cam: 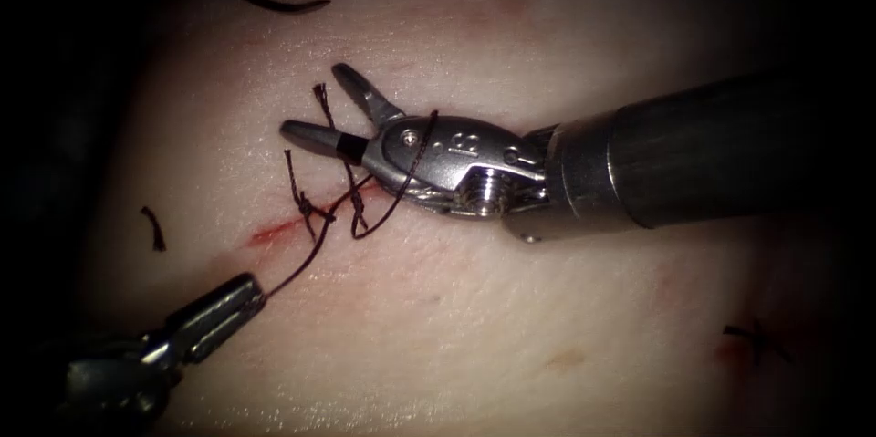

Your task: Wound Closure

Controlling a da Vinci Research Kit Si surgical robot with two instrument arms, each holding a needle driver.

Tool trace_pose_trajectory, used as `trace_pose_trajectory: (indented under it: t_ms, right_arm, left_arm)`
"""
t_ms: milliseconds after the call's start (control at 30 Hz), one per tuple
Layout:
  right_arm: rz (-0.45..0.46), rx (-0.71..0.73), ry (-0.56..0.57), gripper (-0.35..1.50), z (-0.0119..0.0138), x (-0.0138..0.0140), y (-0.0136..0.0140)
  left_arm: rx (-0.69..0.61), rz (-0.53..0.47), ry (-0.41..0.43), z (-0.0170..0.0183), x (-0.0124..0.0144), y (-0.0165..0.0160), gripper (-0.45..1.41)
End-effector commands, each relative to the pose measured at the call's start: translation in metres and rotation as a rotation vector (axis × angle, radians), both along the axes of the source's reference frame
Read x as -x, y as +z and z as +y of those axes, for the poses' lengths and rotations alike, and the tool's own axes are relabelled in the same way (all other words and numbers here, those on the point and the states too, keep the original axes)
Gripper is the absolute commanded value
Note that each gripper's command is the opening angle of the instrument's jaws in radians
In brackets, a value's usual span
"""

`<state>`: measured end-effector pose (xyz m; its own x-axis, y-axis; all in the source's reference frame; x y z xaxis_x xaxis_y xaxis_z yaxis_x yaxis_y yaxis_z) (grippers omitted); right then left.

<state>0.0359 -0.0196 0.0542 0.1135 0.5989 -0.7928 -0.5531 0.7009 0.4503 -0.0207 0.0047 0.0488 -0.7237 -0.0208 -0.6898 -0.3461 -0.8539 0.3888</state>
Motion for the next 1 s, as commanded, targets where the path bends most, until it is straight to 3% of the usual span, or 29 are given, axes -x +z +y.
trace_pose_trajectory:
  t_ms: [33,67,367,400,600,1000]
  right_arm:
    - [0.028,-0.009,-0.018,-0.28,-0.0009,-0.0007,0.0000]
    - [0.040,-0.006,-0.028,-0.35,-0.0011,-0.0007,-0.0002]
    - [0.064,0.033,-0.048,-0.35,-0.0026,-0.0006,-0.0023]
    - [0.071,0.074,-0.051,-0.35,-0.0030,0.0002,-0.0027]
    - [0.077,0.166,-0.045,-0.35,-0.0037,0.0017,-0.0030]
    - [0.074,0.249,-0.081,-0.35,-0.0067,0.0034,-0.0024]
  left_arm:
    - [0.000,-0.002,0.001,0.0002,0.0004,0.0006,-0.45]
    - [0.000,0.001,-0.001,0.0003,0.0004,0.0007,-0.45]
    - [-0.016,0.032,-0.025,0.0026,-0.0017,0.0026,-0.45]
    - [-0.026,0.051,-0.044,0.0042,-0.0035,0.0035,-0.45]
    - [-0.048,0.078,-0.117,0.0103,-0.0079,0.0064,-0.45]
    - [-0.061,0.073,-0.218,0.0188,-0.0119,0.0085,-0.45]
